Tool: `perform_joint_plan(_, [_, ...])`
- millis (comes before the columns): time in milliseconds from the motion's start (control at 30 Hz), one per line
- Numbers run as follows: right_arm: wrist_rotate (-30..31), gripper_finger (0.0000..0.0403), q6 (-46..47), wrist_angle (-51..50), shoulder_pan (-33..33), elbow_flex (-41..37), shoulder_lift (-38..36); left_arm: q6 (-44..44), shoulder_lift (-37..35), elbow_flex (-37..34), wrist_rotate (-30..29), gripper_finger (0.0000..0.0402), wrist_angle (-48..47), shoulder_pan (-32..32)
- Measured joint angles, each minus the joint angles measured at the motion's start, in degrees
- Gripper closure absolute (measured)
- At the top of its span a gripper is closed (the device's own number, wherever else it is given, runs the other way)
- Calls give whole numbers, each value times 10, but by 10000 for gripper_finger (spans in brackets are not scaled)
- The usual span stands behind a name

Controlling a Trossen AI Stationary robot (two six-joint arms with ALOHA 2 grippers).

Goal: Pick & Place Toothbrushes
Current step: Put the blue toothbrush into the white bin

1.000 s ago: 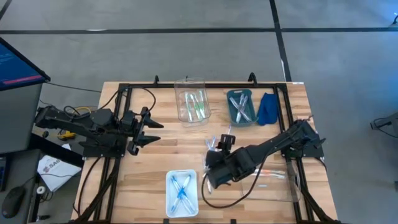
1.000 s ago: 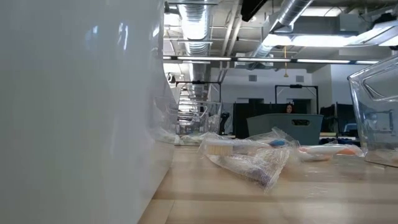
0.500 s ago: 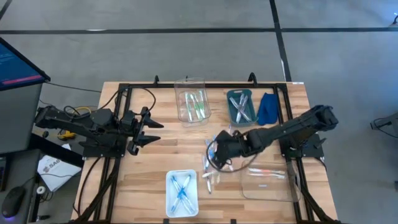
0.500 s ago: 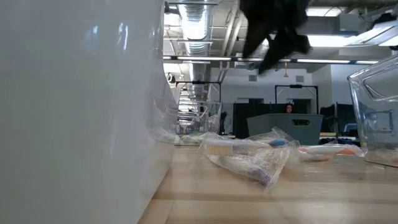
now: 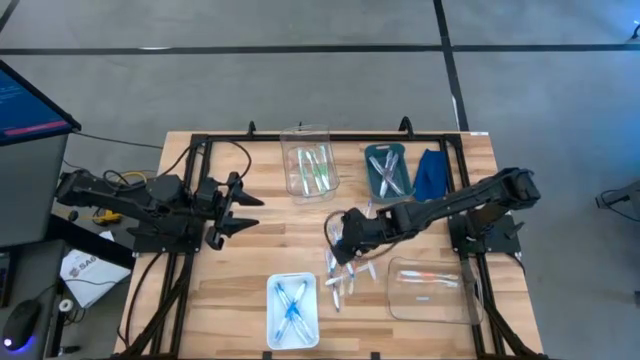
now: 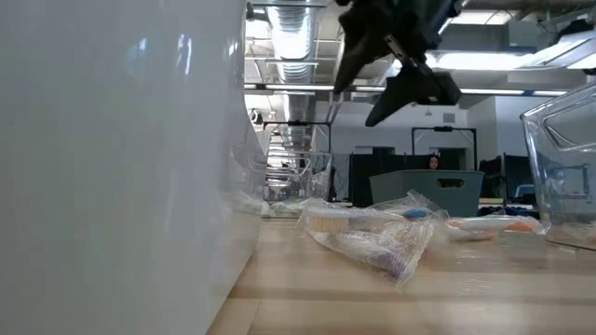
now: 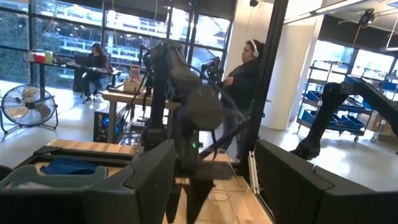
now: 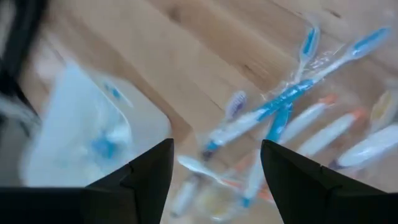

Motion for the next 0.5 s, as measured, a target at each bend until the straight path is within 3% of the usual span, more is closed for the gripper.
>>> perform_joint_plan(100, [-1,168,82,3,-8,0,0,-2,8,0,0,183,6,0])
perform_joint_plan(500, [-92,168,100,-11,-87,0,0,-2,27,0,0,183,23,0])
